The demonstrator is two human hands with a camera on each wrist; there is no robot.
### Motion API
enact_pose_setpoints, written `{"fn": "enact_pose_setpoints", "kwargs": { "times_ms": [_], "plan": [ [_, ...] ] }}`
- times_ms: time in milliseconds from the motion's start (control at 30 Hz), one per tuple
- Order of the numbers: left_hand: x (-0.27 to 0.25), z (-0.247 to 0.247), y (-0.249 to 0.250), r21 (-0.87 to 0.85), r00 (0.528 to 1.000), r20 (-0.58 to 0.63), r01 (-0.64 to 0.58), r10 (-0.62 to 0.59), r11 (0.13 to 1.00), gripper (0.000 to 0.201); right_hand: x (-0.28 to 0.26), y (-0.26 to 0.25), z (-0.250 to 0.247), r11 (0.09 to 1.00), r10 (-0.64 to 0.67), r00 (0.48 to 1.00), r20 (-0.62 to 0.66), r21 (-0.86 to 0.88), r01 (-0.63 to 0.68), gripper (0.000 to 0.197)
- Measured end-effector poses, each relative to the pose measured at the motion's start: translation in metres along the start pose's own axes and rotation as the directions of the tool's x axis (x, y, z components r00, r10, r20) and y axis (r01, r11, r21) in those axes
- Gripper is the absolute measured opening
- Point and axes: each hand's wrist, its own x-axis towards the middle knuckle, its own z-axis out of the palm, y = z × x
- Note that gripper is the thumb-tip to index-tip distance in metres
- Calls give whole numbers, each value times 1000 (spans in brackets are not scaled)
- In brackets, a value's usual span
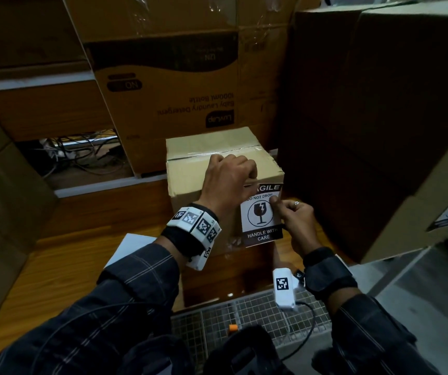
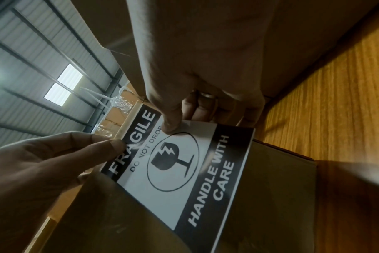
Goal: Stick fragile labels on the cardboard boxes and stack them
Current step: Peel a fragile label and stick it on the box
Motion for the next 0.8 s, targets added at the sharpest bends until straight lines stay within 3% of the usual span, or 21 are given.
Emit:
{"fn": "enact_pose_setpoints", "kwargs": {
  "times_ms": [433, 533, 633, 800],
  "plan": [
    [-1, -1, -1, -30, 1000, 3, 17, -17, 999, 18, 7, 58, -16, 965, 70, 990, -121, -243, -98, 40],
    [-2, 0, -1, -44, 1000, -5, 19, -19, 999, 18, 0, 60, -14, 961, 22, 990, -139, -271, -59, 43],
    [-2, 1, -1, -56, 1000, -13, 24, -25, 998, 17, -11, 42, -2, 953, -108, 983, -148, -297, 60, 43],
    [-1, -1, -2, -81, 1000, -5, 28, -29, 996, 17, -14, 22, 22, 903, -267, 962, -63, -365, 226, 49]
  ]
}}
